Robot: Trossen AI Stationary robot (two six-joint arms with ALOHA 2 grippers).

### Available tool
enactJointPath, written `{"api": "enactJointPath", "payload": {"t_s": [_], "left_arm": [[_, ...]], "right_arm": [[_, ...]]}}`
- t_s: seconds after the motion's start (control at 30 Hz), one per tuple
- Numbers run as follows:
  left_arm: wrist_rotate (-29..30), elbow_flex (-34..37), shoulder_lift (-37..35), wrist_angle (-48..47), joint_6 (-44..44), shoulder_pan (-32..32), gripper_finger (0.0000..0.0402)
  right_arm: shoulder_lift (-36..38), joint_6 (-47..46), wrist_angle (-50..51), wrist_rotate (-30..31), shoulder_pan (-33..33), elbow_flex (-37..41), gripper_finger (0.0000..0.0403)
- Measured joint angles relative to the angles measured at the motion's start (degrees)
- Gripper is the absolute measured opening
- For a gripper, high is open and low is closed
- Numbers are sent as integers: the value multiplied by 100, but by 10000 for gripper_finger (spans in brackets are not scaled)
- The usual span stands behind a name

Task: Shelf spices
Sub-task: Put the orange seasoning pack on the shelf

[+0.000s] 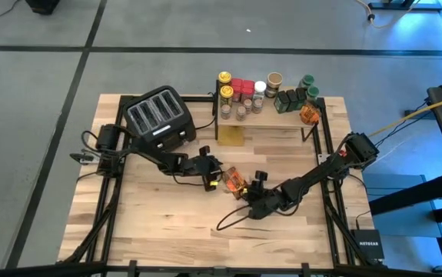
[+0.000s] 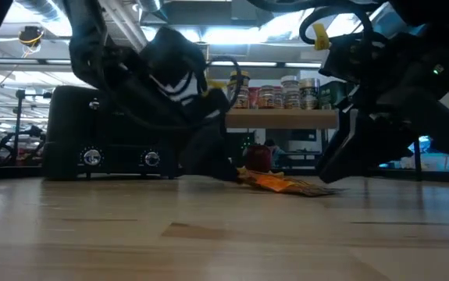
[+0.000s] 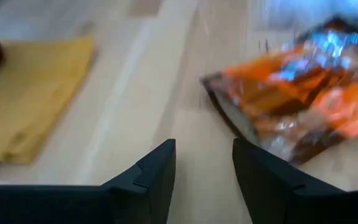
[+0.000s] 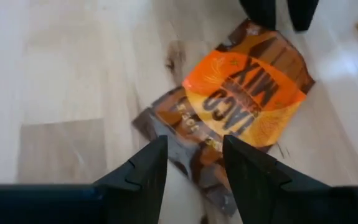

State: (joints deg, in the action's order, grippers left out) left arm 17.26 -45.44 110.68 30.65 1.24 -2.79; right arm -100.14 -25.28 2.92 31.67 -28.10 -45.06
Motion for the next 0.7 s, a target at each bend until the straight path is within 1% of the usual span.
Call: {"api": "enactJointPath", "payload": {"t_s": [0.07, 0.13, 0.3, 0.4, 0.5, 0.6, 0.7], "left_arm": [[-96, -10, 109, 34, 21, 35, 153], [-154, -18, 176, 92, 30, 59, 153], [-158, -24, 209, 65, 28, 51, 153], [-167, -10, -30, -201, -44, 4, 153], [-138, 2, -473, -488, -176, -77, 153], [-130, -16, -779, -496, -131, -137, 153], [-327, -6, -682, -419, -176, -192, 153]], "right_arm": [[2, 10, -5, -223, 0, 0, 161], [2, 296, 30, -413, 0, 0, 161], [2, 750, 114, -296, -7, -26, 161], [2, 787, 504, -288, -7, -251, 161], [2, 645, 1124, -306, -7, -522, 163], [2, 582, 1445, -275, -7, -716, 180], [4, 612, 1508, -230, -4, -713, 209]]}}
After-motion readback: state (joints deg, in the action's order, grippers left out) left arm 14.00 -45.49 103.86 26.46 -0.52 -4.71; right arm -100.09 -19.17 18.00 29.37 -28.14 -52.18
